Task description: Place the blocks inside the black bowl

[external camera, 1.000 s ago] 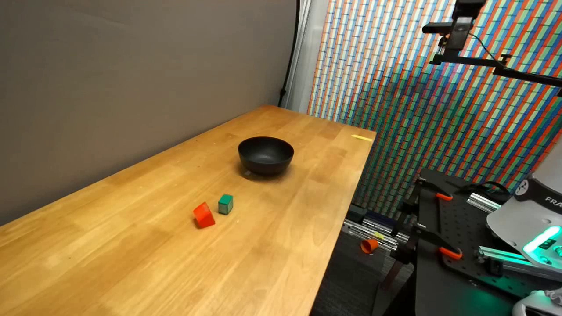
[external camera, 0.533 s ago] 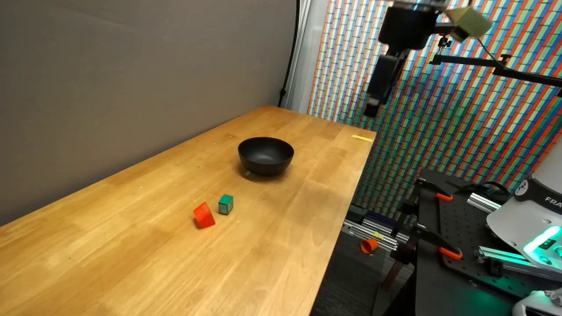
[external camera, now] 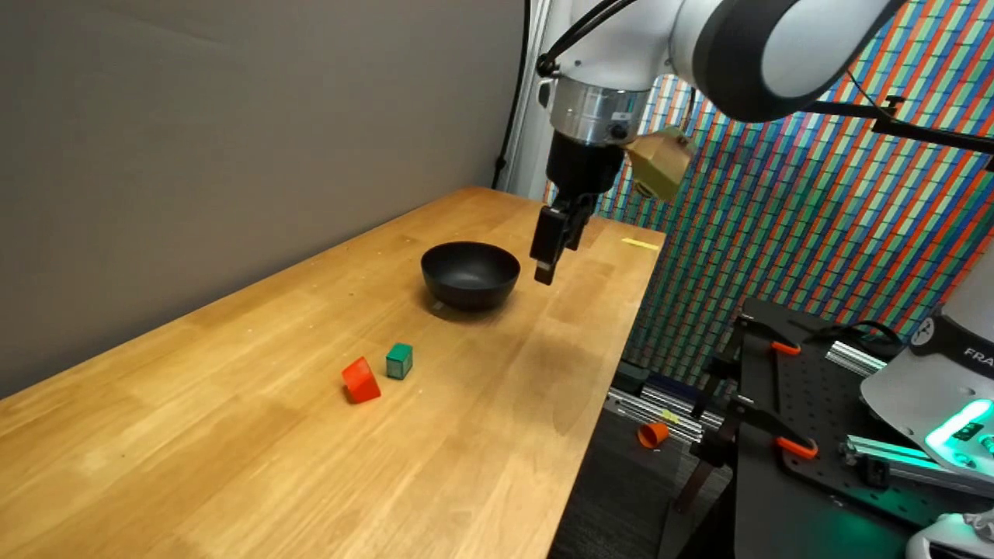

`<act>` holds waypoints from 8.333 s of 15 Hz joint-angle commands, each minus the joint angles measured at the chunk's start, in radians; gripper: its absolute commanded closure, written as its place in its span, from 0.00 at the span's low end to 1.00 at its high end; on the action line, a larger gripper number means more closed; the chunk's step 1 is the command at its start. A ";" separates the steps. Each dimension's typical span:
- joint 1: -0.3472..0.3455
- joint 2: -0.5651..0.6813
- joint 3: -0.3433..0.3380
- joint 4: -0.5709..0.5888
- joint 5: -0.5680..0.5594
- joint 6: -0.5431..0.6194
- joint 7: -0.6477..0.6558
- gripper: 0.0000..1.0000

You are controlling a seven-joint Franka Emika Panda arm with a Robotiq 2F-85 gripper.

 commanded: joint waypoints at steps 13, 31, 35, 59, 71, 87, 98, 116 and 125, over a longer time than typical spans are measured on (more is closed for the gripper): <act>0.329 0.729 -0.244 0.808 0.120 -0.085 -0.201 0.00; 0.367 0.562 -0.356 0.772 0.068 -0.215 -0.144 0.87; 0.387 0.474 -0.466 0.750 -0.089 -0.211 -0.044 0.87; 0.285 0.403 -0.272 0.606 0.118 -0.112 -0.104 0.00; 0.363 0.635 -0.175 0.712 0.277 -0.083 -0.218 0.00; 0.477 0.831 -0.303 0.974 0.135 -0.122 -0.216 0.44; 0.491 0.843 -0.322 0.988 0.098 -0.128 -0.213 0.97; 0.479 0.830 -0.279 1.080 0.096 -0.299 -0.282 0.00; 0.469 0.919 -0.264 1.168 0.104 -0.312 -0.362 0.00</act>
